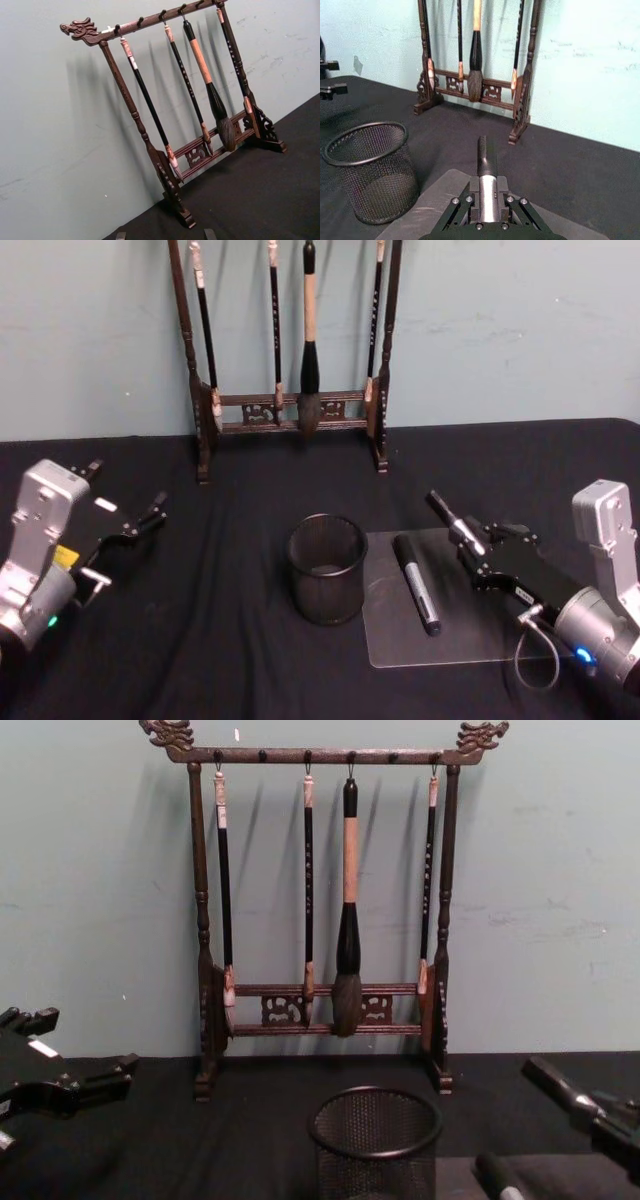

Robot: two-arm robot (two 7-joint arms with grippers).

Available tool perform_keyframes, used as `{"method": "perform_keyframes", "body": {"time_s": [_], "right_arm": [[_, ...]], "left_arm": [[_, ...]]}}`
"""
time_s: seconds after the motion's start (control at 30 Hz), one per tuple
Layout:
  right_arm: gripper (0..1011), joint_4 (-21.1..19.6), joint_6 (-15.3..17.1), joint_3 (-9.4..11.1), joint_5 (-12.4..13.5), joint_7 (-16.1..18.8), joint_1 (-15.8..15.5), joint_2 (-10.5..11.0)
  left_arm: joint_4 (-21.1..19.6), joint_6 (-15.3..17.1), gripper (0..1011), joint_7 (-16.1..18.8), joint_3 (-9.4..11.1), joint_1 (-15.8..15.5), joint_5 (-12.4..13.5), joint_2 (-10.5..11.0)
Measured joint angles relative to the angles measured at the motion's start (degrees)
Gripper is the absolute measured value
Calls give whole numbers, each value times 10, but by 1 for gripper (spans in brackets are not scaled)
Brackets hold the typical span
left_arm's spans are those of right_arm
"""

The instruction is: Pick up the water-based marker from the table and place it into the pen holder.

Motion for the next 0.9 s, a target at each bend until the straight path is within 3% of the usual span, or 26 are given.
{"method": "perform_keyframes", "body": {"time_s": [0.4, 0.9], "right_arm": [[202, -23, -8, -5, -12, 0, 6, 7], [202, -19, -3, -34, -18, 15, 52, -6]], "left_arm": [[0, 0, 1009, 0, 0, 0, 0, 0], [0, 0, 1009, 0, 0, 0, 0, 0]]}}
